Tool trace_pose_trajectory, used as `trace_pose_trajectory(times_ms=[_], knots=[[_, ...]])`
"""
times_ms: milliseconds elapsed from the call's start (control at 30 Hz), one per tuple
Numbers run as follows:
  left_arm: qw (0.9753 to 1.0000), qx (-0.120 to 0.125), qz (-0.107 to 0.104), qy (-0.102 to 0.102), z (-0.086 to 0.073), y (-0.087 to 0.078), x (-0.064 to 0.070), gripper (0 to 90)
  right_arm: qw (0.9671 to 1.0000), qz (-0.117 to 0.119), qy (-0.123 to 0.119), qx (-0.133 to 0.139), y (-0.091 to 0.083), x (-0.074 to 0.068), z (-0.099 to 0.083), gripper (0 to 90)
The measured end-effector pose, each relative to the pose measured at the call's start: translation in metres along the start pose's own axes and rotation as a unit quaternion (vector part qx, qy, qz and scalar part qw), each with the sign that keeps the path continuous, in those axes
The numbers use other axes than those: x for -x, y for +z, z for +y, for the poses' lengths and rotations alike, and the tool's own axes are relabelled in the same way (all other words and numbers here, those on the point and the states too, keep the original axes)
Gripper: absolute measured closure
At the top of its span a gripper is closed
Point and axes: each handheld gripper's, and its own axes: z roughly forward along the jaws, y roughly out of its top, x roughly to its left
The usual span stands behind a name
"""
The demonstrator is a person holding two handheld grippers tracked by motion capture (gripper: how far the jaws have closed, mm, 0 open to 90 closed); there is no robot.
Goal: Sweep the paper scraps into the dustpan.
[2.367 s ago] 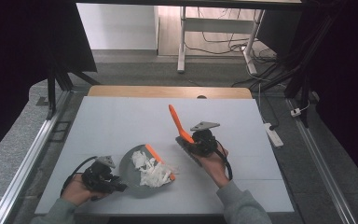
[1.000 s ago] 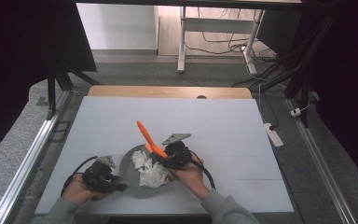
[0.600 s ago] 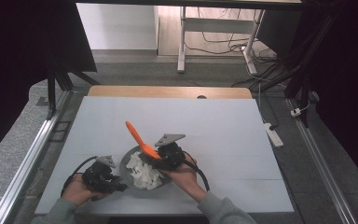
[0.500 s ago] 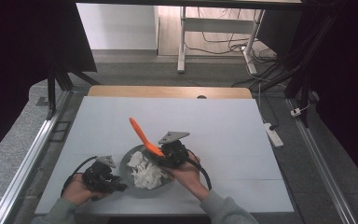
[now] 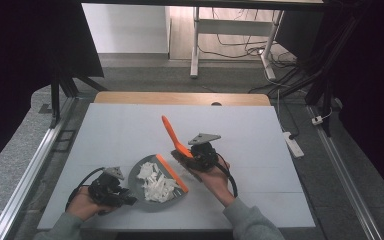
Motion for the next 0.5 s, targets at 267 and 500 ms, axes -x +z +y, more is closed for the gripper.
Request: trace_pose_trajectory(times_ms=[267, 500], knots=[[1.0000, 0.000, 0.000, 0.000, 0.000, 0.000, 0.000, 61.3, 0.9991, -0.025, 0.011, -0.034, 0.012, 0.015, -0.012, 70.2], [1.0000, 0.000, 0.000, -0.002, 0.002, 0.002, 0.001, 61.4, 0.9990, 0.003, 0.022, -0.038, 0.017, 0.002, -0.012, 70.2]])
